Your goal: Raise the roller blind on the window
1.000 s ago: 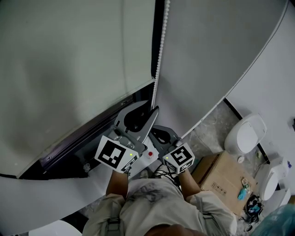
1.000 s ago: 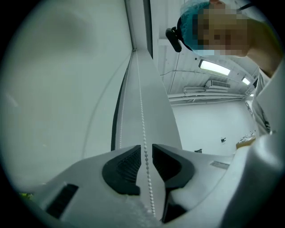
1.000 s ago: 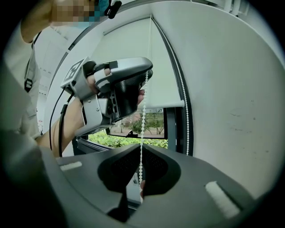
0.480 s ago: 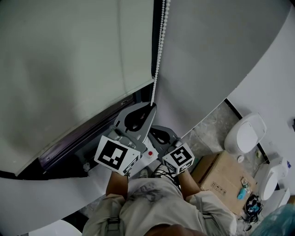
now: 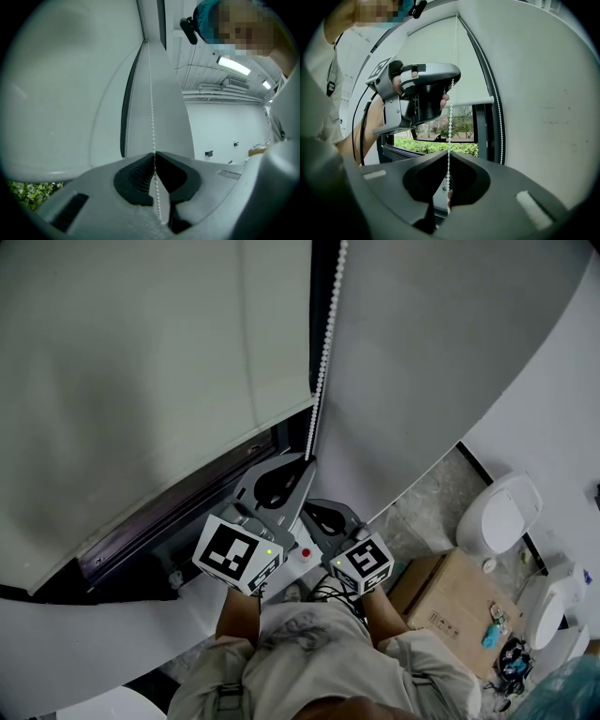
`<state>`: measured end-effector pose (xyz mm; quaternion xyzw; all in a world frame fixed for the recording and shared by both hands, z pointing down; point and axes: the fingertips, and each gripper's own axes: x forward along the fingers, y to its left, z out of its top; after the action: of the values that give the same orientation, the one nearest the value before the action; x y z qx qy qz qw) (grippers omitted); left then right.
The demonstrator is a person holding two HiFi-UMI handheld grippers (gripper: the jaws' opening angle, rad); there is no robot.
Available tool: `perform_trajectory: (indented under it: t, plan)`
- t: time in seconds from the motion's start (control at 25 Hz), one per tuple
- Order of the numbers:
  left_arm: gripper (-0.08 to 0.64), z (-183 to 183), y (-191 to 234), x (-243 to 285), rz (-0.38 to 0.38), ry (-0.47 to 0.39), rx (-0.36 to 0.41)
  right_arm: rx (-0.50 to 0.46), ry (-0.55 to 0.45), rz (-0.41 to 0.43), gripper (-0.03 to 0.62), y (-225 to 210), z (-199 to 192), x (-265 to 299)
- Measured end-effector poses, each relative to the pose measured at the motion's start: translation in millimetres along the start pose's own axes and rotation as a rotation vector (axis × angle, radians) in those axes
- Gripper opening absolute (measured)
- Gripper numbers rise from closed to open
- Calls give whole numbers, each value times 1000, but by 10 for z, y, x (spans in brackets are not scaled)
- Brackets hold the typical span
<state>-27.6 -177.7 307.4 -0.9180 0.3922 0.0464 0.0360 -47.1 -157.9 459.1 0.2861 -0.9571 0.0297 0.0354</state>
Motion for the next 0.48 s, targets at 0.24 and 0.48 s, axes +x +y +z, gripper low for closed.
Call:
perform_trajectory:
  t: [0.24, 0.48]
  plan:
    - [14, -141, 7, -49, -3, 14, -27, 10, 14, -5, 20, -4, -111, -10]
    - [12, -285, 1, -74, -1, 34, -57, 20, 44, -7, 20, 6, -251, -14]
